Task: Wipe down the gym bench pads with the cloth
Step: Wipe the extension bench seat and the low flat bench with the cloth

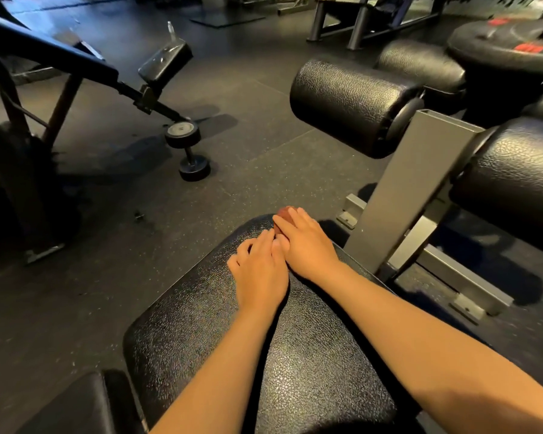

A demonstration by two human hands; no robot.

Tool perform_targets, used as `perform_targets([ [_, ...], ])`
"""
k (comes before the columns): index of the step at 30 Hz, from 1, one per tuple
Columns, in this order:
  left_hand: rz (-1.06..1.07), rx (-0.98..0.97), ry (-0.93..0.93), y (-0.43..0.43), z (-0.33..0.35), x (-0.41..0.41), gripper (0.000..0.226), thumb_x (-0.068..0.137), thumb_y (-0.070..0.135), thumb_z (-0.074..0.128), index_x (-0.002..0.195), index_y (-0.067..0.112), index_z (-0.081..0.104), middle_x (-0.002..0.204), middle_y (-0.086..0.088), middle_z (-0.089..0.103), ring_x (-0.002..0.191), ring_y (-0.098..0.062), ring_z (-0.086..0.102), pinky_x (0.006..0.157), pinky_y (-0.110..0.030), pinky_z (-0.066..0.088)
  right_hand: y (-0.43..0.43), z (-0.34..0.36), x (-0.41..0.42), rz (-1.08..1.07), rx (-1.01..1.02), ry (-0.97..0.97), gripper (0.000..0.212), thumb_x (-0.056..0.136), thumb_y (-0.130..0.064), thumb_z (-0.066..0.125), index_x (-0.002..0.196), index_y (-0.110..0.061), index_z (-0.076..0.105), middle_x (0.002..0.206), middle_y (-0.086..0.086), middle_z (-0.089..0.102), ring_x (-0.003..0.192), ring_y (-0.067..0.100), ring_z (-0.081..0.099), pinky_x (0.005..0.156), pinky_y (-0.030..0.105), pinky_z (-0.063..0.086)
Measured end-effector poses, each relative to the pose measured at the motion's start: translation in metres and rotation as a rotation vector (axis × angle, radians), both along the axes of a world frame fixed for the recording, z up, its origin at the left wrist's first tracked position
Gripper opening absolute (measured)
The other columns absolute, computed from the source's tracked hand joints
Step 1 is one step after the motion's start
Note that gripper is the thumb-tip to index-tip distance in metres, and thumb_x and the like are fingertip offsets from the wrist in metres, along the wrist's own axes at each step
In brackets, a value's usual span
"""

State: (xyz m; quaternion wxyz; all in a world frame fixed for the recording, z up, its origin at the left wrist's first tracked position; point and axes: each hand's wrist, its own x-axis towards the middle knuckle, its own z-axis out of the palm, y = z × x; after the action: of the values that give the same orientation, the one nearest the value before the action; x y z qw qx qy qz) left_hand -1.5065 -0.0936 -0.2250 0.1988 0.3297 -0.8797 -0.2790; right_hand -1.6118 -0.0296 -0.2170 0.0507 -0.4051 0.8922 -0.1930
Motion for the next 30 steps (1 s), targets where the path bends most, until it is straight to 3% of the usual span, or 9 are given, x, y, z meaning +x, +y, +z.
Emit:
perform_targets([
  [3, 0.007, -0.05, -0.01, 0.002, -0.004, 0.0, 0.039, 0.107, 0.039, 0.021, 0.126, 0.038, 0.055, 0.129, 0.02, 0.056, 0.127, -0.01, 0.036, 0.105, -0.036, 0.019, -0.001, 0.003, -0.002, -0.06, 0.058, 0.042, 0.05, 0.104, -0.041, 0.033, 0.154, -0.033, 0.032, 0.159, 0.008, 0.03, 0.147, 0.026, 0.024, 0.119, 0.046, 0.019],
  [6, -0.046, -0.095, -0.054, 0.007, -0.005, 0.006, 0.046, 0.107, 0.04, 0.02, 0.141, 0.035, 0.051, 0.148, 0.017, 0.048, 0.134, -0.011, 0.035, 0.113, -0.04, 0.018, 0.019, 0.01, 0.005, -0.17, 0.063, 0.053, 0.052, 0.1, -0.048, 0.038, 0.15, -0.032, 0.036, 0.143, 0.011, 0.045, 0.131, 0.03, 0.043, 0.104, 0.043, 0.037],
  [9, -0.045, -0.083, -0.1, 0.017, -0.004, 0.007, 0.049, 0.107, 0.042, 0.021, 0.146, 0.032, 0.049, 0.156, 0.014, 0.04, 0.143, -0.012, 0.029, 0.118, -0.045, 0.015, 0.052, 0.009, 0.011, -0.218, 0.104, 0.071, 0.051, 0.099, -0.052, 0.039, 0.146, -0.033, 0.036, 0.13, 0.011, 0.05, 0.121, 0.031, 0.048, 0.09, 0.042, 0.047],
  [14, -0.048, -0.062, -0.089, 0.032, -0.004, 0.002, 0.049, 0.107, 0.042, 0.021, 0.146, 0.031, 0.05, 0.157, 0.013, 0.039, 0.145, -0.014, 0.025, 0.119, -0.048, 0.013, 0.058, 0.005, 0.016, -0.239, 0.087, 0.115, 0.049, 0.102, -0.046, 0.037, 0.148, -0.03, 0.039, 0.131, 0.011, 0.05, 0.121, 0.031, 0.047, 0.091, 0.041, 0.045],
  [21, -0.008, -0.004, 0.023, 0.029, 0.002, -0.001, 0.039, 0.108, 0.032, 0.025, 0.127, 0.04, 0.058, 0.14, 0.015, 0.055, 0.132, -0.011, 0.037, 0.107, -0.037, 0.018, 0.017, 0.004, -0.015, -0.035, 0.041, 0.013, 0.046, 0.104, -0.035, 0.038, 0.15, -0.03, 0.04, 0.15, 0.01, 0.04, 0.136, 0.031, 0.038, 0.114, 0.042, 0.028],
  [24, -0.018, -0.045, 0.007, 0.03, 0.001, 0.001, 0.038, 0.108, 0.033, 0.024, 0.128, 0.039, 0.056, 0.139, 0.017, 0.054, 0.13, -0.011, 0.036, 0.103, -0.033, 0.016, 0.018, 0.004, -0.013, -0.054, 0.047, -0.022, 0.046, 0.104, -0.037, 0.037, 0.149, -0.034, 0.039, 0.148, 0.009, 0.041, 0.131, 0.033, 0.042, 0.111, 0.043, 0.033],
  [30, -0.116, -0.086, -0.038, 0.043, -0.001, 0.01, 0.041, 0.108, 0.036, 0.026, 0.138, 0.034, 0.054, 0.144, 0.017, 0.052, 0.132, -0.009, 0.036, 0.111, -0.036, 0.017, 0.055, 0.003, 0.006, -0.148, 0.048, -0.045, 0.047, 0.1, -0.047, 0.039, 0.147, -0.04, 0.038, 0.138, 0.01, 0.047, 0.121, 0.033, 0.048, 0.096, 0.042, 0.044],
])
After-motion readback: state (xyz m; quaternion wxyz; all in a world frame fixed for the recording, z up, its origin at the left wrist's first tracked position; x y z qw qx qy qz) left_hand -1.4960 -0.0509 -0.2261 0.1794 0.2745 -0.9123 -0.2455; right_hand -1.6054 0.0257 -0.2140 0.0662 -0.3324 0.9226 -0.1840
